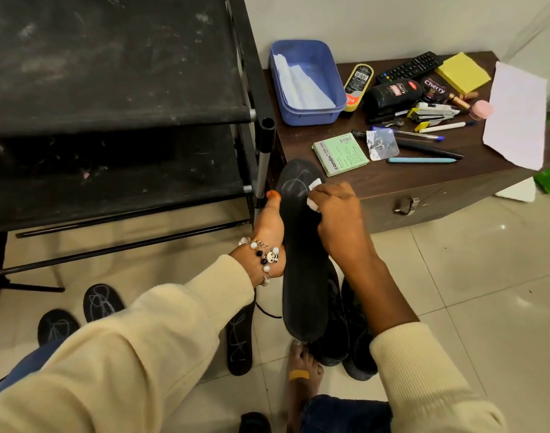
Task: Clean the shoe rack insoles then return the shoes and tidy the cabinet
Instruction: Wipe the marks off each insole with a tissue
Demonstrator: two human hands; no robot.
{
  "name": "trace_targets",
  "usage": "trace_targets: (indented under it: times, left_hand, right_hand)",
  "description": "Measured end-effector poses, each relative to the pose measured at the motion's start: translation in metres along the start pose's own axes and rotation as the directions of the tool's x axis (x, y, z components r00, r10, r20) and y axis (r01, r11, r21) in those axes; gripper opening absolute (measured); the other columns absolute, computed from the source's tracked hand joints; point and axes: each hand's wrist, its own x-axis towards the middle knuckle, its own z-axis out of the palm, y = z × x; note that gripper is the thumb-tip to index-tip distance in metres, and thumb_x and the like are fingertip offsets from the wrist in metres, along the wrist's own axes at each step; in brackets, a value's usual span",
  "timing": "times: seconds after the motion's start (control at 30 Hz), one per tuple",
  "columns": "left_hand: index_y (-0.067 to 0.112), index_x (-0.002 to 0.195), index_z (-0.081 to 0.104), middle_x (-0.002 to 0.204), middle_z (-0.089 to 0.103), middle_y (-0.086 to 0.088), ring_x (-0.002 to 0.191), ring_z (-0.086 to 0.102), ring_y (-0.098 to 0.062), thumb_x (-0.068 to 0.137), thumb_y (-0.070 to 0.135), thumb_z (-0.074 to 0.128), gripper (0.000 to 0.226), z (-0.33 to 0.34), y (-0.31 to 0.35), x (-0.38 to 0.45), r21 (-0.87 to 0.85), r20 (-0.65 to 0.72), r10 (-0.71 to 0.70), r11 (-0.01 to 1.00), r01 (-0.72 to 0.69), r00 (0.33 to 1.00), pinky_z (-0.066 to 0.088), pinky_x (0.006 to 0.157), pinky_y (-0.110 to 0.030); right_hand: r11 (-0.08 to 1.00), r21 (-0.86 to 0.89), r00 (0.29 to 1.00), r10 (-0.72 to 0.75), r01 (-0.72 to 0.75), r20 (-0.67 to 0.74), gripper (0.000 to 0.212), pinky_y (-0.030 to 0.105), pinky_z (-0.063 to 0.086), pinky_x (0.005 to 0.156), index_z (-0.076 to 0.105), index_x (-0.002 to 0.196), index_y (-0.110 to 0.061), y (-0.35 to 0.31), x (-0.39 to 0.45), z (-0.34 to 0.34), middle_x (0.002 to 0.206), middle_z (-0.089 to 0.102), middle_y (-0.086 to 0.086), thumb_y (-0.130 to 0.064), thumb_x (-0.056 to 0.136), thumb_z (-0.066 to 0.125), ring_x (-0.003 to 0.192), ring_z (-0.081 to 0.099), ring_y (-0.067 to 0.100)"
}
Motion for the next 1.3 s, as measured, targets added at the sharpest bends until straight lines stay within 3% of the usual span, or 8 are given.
trace_targets:
  times: [0.2,0.4,0.53,0.7,0.83,0.97,1.17,1.3]
  left_hand:
    - [0.013,0.129,0.059,0.123,0.063,-0.018,0.114,0.060,-0.034,0.091,0.063,0.042,0.065,-0.002,0.001,-0.001,-0.093,0.089,-0.017,0.995,0.025,0.996,0.043,0.105,-0.048]
    - [0.014,0.129,0.056,0.125,0.062,-0.019,0.112,0.060,-0.037,0.089,0.069,0.040,0.069,-0.001,0.000,0.000,-0.061,0.058,-0.039,0.997,0.042,0.998,0.044,0.103,-0.052]
    - [0.014,0.128,0.059,0.122,0.063,-0.017,0.112,0.061,-0.034,0.090,0.064,0.043,0.065,0.000,0.000,-0.001,-0.069,0.039,-0.007,0.998,0.009,0.999,0.045,0.103,-0.047]
    - [0.012,0.118,0.065,0.103,0.070,-0.015,0.093,0.067,-0.029,0.093,0.057,0.046,0.054,0.000,0.003,-0.002,-0.109,0.032,-0.005,0.994,0.008,0.999,0.054,0.079,-0.037]
    - [0.012,0.123,0.059,0.096,0.070,-0.022,0.078,0.070,-0.038,0.089,0.067,0.043,0.067,-0.002,0.004,-0.006,-0.084,0.086,-0.091,0.992,0.098,0.992,0.059,0.060,-0.048]
    - [0.013,0.131,0.056,0.123,0.063,-0.019,0.111,0.061,-0.036,0.089,0.067,0.042,0.070,0.000,0.003,-0.002,-0.049,0.023,-0.060,0.997,0.061,0.998,0.047,0.100,-0.051]
    - [0.015,0.104,0.067,0.118,0.066,-0.014,0.100,0.064,-0.025,0.094,0.054,0.046,0.045,0.001,0.001,0.002,-0.157,0.034,0.009,0.988,-0.003,0.999,0.051,0.087,-0.035]
    - [0.014,0.125,0.059,0.121,0.064,-0.020,0.107,0.063,-0.037,0.090,0.067,0.042,0.066,-0.001,0.003,0.001,-0.080,0.062,-0.082,0.993,0.087,0.995,0.051,0.092,-0.050]
  right_hand:
    - [0.978,0.069,0.975,-0.201,0.195,0.095,0.045,0.019,0.031,0.090,0.063,0.121,-0.008,-0.005,0.004,-0.008,0.125,0.062,0.007,0.010,0.082,0.051,0.116,0.048,0.025]
    - [0.998,-0.018,0.998,0.058,-0.058,0.005,0.041,0.023,0.030,0.100,0.060,0.124,-0.006,0.014,0.011,-0.006,0.130,0.057,0.009,0.005,0.085,0.055,0.125,0.040,0.024]
    - [0.998,0.050,0.999,-0.027,0.029,-0.040,0.034,0.025,0.035,0.095,0.065,0.117,-0.003,-0.003,0.016,-0.002,0.122,0.062,0.012,0.005,0.086,0.054,0.116,0.047,0.027]
    - [0.968,0.106,0.967,-0.238,0.228,0.091,0.043,0.019,0.031,0.089,0.067,0.114,-0.007,-0.004,0.014,-0.009,0.117,0.066,0.008,0.012,0.079,0.054,0.111,0.053,0.027]
    - [0.998,0.018,0.995,-0.065,0.063,0.079,0.043,0.017,0.028,0.093,0.066,0.117,-0.010,0.016,0.017,-0.014,0.124,0.063,0.006,0.010,0.082,0.053,0.119,0.048,0.023]
    - [0.999,-0.020,0.999,-0.033,0.032,-0.005,0.037,0.021,0.031,0.093,0.064,0.119,-0.008,0.007,0.018,-0.004,0.125,0.061,0.007,0.003,0.087,0.051,0.117,0.046,0.024]
    - [0.966,0.100,0.967,-0.247,0.240,0.062,0.039,0.016,0.030,0.088,0.067,0.116,-0.008,-0.012,0.015,-0.005,0.121,0.065,0.007,0.008,0.083,0.054,0.111,0.052,0.027]
    - [1.000,-0.028,0.988,-0.004,0.009,0.153,0.043,0.020,0.032,0.099,0.059,0.127,-0.012,0.008,0.021,-0.015,0.131,0.055,0.008,0.002,0.087,0.052,0.120,0.048,0.022]
